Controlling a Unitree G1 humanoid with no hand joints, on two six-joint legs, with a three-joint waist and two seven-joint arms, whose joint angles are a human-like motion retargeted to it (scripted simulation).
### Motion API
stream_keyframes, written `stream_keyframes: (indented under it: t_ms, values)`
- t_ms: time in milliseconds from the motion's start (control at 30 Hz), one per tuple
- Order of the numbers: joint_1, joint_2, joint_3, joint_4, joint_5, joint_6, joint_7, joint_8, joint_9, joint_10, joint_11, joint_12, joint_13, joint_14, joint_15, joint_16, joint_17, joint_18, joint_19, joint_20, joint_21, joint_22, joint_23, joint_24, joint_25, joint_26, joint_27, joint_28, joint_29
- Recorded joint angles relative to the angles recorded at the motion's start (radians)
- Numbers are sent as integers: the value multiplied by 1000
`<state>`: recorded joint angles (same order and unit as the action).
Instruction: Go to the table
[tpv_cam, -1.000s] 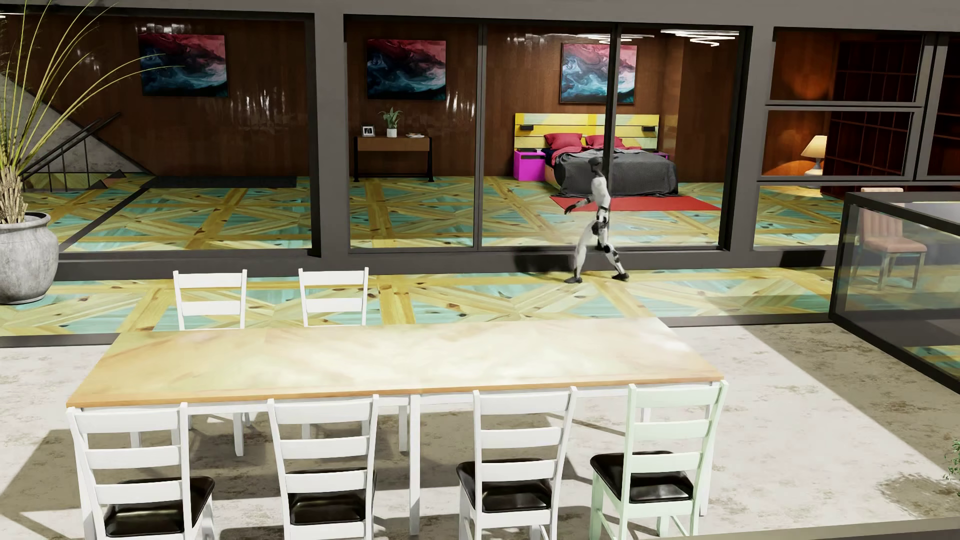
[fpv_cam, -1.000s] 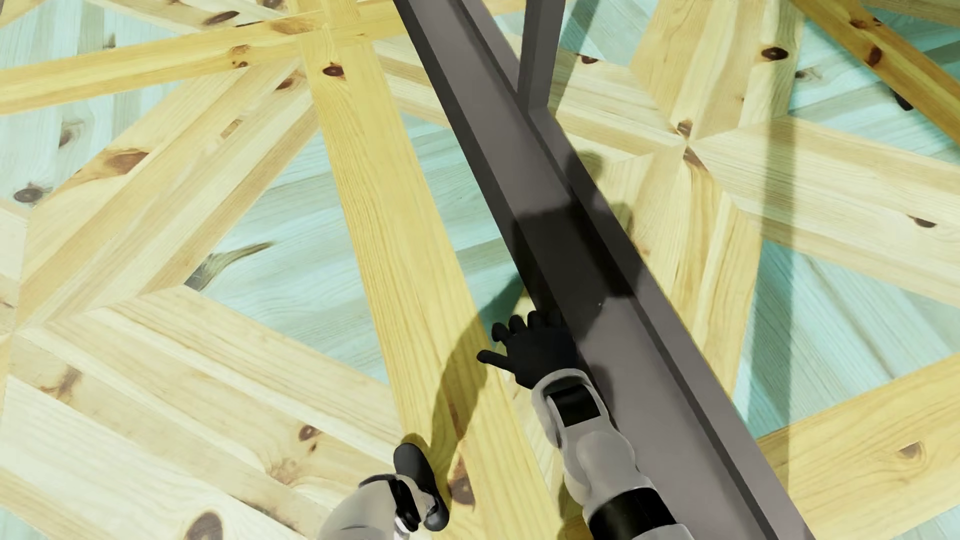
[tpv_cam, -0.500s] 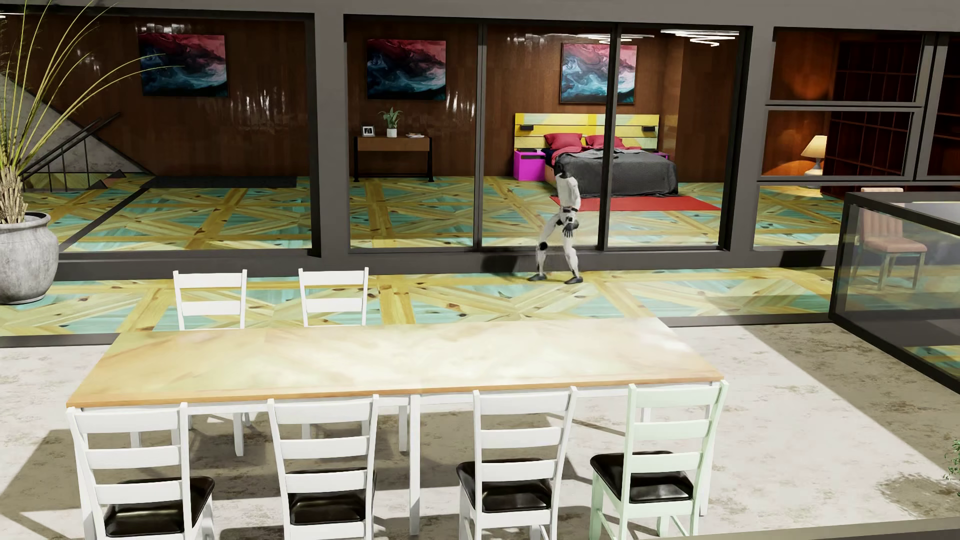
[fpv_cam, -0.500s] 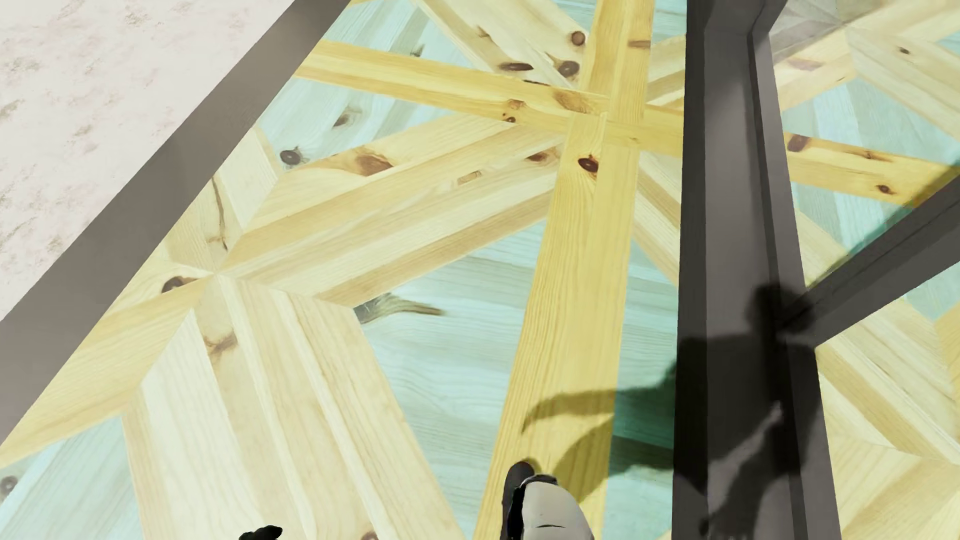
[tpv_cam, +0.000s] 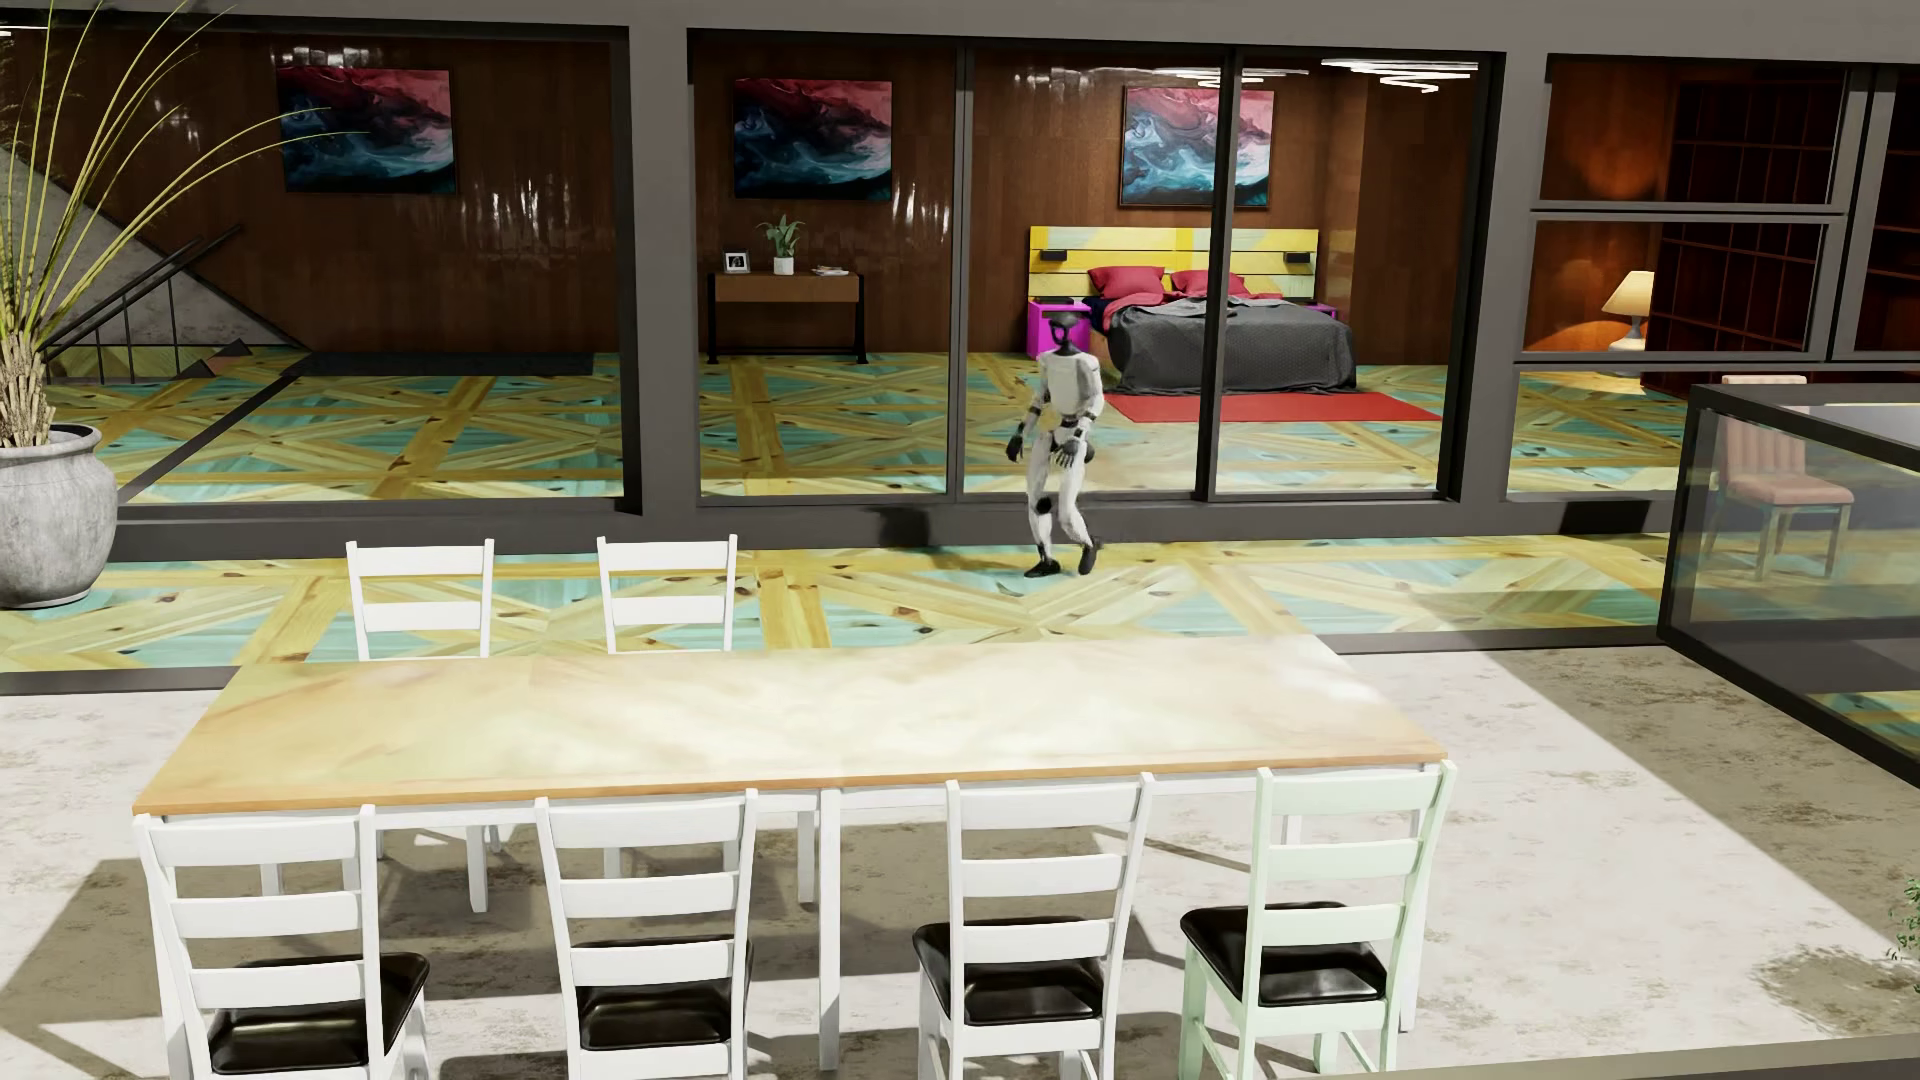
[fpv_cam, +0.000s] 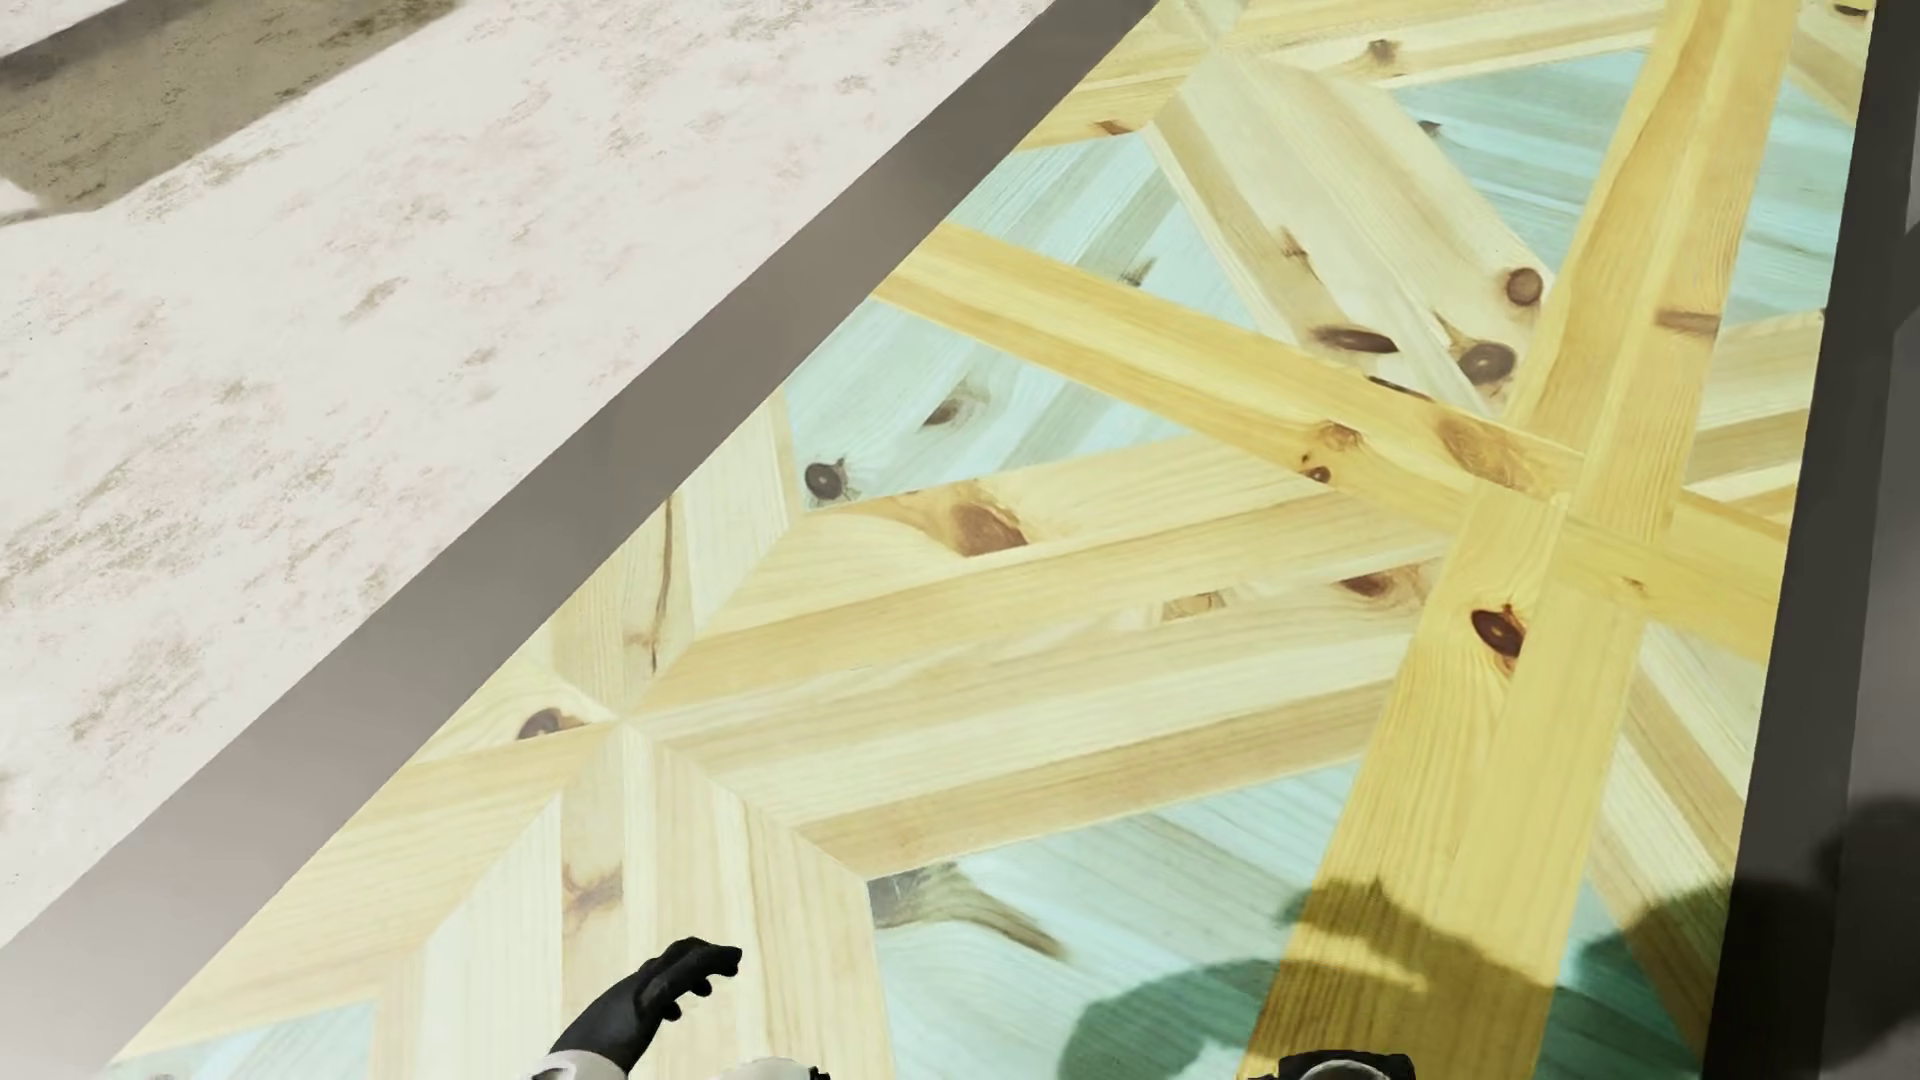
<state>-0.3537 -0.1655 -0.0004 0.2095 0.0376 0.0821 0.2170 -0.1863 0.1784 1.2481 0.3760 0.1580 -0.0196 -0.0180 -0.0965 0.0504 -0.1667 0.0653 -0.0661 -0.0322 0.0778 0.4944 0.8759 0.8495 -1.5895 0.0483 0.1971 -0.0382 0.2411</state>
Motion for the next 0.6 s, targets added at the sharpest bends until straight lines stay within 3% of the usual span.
stream_keyframes:
  t_ms: [33, 67, 100, 200, 233, 267, 333, 367, 433, 467, 533, 600]
  values:
    - [-56, 55, 19, 1, 8, 5, 13, -10, -7, -88, -29, 12, -72, -11, -24, 21, -32, 1, 5, -3, 38, -40, -14, -21, -45, -1, -30, -1, -24]
    - [-98, 108, 33, -12, 17, 9, 22, -20, -14, -219, -56, 17, -140, -14, -49, 40, -50, -1, 10, -2, 47, -69, -31, -33, -51, 8, -33, 4, -56]
    - [-121, 156, 44, -36, 27, 13, 25, -31, -21, -397, -78, 20, -204, -3, -76, 49, -57, -10, 15, 8, 32, -83, -49, -42, -20, 27, -22, 14, -88]
    - [-96, 292, 53, -142, 65, 21, 0, -53, -37, -1049, -126, 25, -337, 30, -156, 16, -27, -83, 35, 84, -80, -32, -127, -87, 182, 132, 39, 79, -177]
    - [-103, 343, 46, -150, 78, 23, 60, -65, -39, -1120, -134, 21, -352, -11, -183, -1, -12, -109, 45, 113, -118, 28, -162, -108, 262, 175, 54, 101, -205]
    - [-106, 391, 37, -146, 87, 23, 144, -83, -41, -1103, -126, 7, -349, -25, -204, -13, -1, -90, 59, 129, -147, 109, -198, -121, 335, 219, 67, 106, -230]
    - [-93, 476, 34, -119, 85, 9, 223, -94, -45, -950, -73, 3, -302, 4, -181, -15, 25, 94, 90, 117, -138, 265, -252, -79, 429, 293, 64, 46, -260]
    - [-79, 502, 40, -96, 70, -4, 239, -74, -47, -860, -11, 27, -266, 12, -126, -17, 30, 168, 109, 105, -94, 307, -262, -35, 427, 302, 46, 3, -250]
    - [-45, 458, 55, -79, 0, -37, 262, -28, -47, -692, 257, 105, -168, -91, 41, -51, 23, 181, 171, 117, -27, 326, -262, 30, 363, 271, -23, -42, -177]
    - [-10, 383, 61, -97, -51, -56, 275, -4, -45, -660, 461, 142, -114, -149, 123, -85, 27, 177, 207, 158, -31, 322, -246, 20, 335, 254, -38, -41, -123]
    - [84, 190, 60, -155, -114, -96, 280, 74, -41, -670, 811, 179, -8, -219, 219, -139, 63, 159, 196, 239, -94, 324, -174, -12, 315, 240, 11, -31, -42]
    - [185, 0, 45, -224, -123, -120, 222, 136, -40, -724, 984, 153, 115, -257, 144, -137, 97, 135, 144, 217, -144, 346, -70, 57, 279, 235, 110, -32, -47]
